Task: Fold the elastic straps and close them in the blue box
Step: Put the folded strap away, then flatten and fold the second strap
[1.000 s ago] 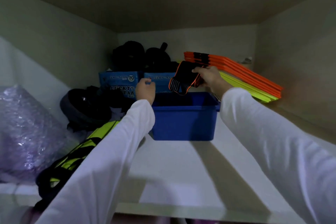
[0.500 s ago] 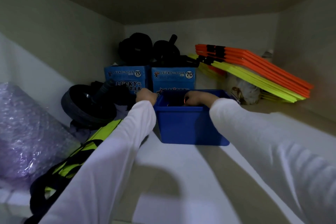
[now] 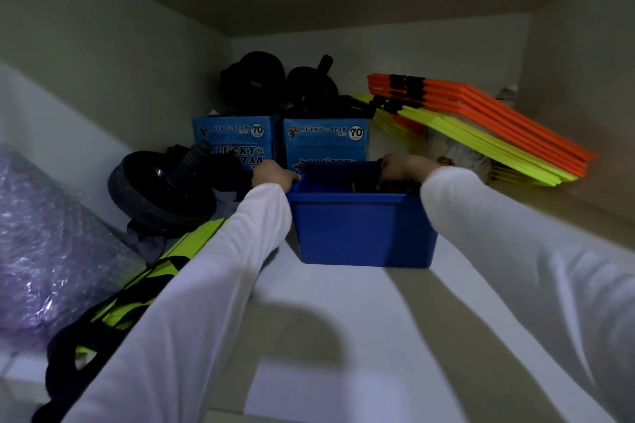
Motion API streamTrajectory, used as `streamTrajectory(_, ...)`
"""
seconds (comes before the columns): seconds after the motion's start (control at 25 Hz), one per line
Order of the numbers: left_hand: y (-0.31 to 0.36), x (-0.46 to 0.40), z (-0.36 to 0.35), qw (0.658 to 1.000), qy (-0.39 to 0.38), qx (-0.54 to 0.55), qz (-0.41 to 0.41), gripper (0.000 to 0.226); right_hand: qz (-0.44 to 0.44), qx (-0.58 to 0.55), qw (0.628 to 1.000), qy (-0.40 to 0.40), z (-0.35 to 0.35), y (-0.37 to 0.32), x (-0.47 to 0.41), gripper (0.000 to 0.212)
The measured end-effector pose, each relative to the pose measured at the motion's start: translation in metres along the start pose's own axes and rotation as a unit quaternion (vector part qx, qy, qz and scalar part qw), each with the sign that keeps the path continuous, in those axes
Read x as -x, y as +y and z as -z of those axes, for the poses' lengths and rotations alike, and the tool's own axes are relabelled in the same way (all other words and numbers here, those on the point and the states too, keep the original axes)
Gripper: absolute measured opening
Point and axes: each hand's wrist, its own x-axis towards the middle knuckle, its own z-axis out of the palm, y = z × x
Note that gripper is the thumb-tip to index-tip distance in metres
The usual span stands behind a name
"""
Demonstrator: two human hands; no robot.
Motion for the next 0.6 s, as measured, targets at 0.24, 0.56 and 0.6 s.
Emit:
streamTrajectory(0.24, 0.002, 0.001, -0.002, 1.0, -0.001, -0.016, -0.001, 0.046, -0.028, 0.113, 0.988, -0.099, -0.005, 0.017, -0.007, 0.033)
streamTrajectory(0.56, 0.001, 0.001, -0.002, 1.0, -0.002, -0.009, 0.002, 0.045, -0.08, 0.021, 0.986, -0.143, -0.001, 0.013, 0.001, 0.022)
streamTrajectory(0.6, 0.001, 0.001, -0.001, 1.0, -0.001, -0.006, 0.003, 0.045, -0.084, 0.015, 0.986, -0.14, -0.002, 0.013, 0.0, 0.023)
